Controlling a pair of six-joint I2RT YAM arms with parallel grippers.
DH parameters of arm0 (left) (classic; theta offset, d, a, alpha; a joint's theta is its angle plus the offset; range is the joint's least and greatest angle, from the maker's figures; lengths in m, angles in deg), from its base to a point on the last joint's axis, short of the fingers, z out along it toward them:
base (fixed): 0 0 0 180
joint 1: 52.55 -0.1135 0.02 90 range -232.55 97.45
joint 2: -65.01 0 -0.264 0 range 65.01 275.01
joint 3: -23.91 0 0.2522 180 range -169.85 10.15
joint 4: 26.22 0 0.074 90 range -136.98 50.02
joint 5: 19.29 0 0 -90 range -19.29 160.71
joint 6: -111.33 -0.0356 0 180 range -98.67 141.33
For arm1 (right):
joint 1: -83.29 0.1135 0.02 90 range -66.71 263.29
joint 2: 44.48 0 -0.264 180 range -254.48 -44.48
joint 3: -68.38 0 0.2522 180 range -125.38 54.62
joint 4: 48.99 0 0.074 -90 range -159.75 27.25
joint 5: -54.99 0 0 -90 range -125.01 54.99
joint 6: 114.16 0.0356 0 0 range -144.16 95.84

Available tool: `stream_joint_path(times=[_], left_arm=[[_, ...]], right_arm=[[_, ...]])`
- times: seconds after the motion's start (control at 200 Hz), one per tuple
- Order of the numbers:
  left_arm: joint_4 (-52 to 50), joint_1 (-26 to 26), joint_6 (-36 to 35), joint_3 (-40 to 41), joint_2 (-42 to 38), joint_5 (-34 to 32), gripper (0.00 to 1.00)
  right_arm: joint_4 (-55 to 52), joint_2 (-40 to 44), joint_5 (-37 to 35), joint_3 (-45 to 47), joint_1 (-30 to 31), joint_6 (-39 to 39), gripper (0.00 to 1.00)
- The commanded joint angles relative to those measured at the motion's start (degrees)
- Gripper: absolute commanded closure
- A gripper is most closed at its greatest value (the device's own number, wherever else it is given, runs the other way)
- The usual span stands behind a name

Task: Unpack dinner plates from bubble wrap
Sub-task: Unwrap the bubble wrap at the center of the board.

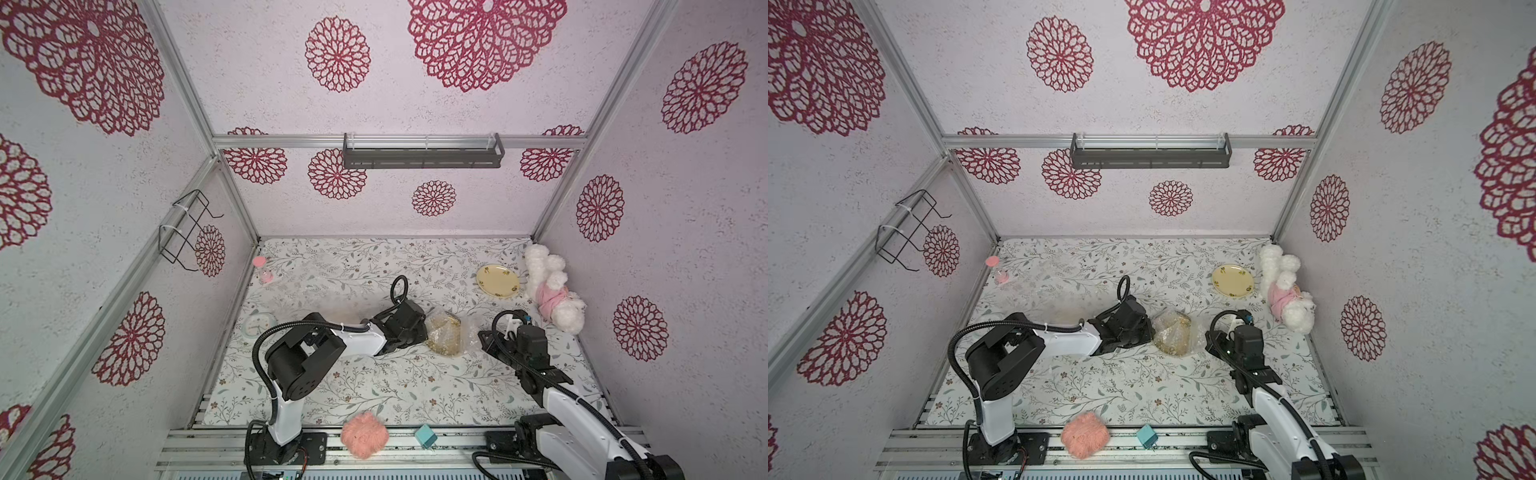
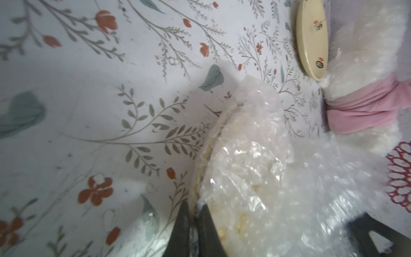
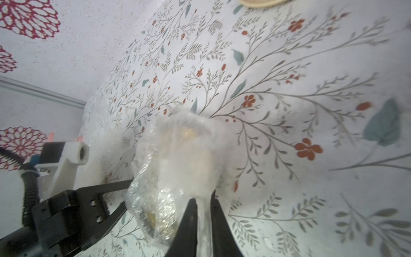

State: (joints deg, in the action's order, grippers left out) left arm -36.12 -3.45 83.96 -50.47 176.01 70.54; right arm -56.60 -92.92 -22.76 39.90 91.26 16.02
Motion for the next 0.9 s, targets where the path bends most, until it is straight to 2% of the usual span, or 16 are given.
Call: stream_joint_path(times=[0.0, 0.095, 0.255, 0.455, 0.54, 0.701, 0.771, 0.896], left_arm=[[-2.3, -0.3, -0.4, 0.3, -0.3, -2.7, 1.0], [-2.4, -0.3, -0.4, 0.2, -0.3, -2.8, 1.0], [-2.5, -0.6, -0.5, 0.3, -0.6, -3.1, 1.0], [-2.6, -0.9, -0.8, 0.4, -0.9, -3.2, 1.0], [-2.6, -1.3, -0.9, 0.2, -0.5, -3.1, 1.0], [-2.9, -1.5, -1.2, -0.6, -0.3, -3.0, 1.0], [-3.1, -1.7, -1.2, -1.0, -0.2, -3.0, 1.0], [-3.4, -1.6, -1.4, -1.5, 0.0, -3.1, 1.0]], right_arm=[[-4.0, 3.1, -5.9, -1.2, -0.6, 1.1, 0.74], [-8.9, 6.1, -7.3, -3.3, -0.8, -0.3, 0.64], [-16.4, 8.6, -8.0, -8.9, -1.2, -3.2, 0.54], [-20.2, 1.3, -1.9, -18.3, -0.6, -6.6, 0.41], [-20.1, -3.1, 0.8, -22.2, 1.3, -6.7, 0.4], [-18.2, -11.4, 2.0, -27.9, 8.7, -5.0, 0.4], [-14.7, -14.0, 3.0, -27.5, 11.6, -2.4, 0.4], [-9.0, -16.0, 4.1, -23.4, 12.8, 1.5, 0.4]])
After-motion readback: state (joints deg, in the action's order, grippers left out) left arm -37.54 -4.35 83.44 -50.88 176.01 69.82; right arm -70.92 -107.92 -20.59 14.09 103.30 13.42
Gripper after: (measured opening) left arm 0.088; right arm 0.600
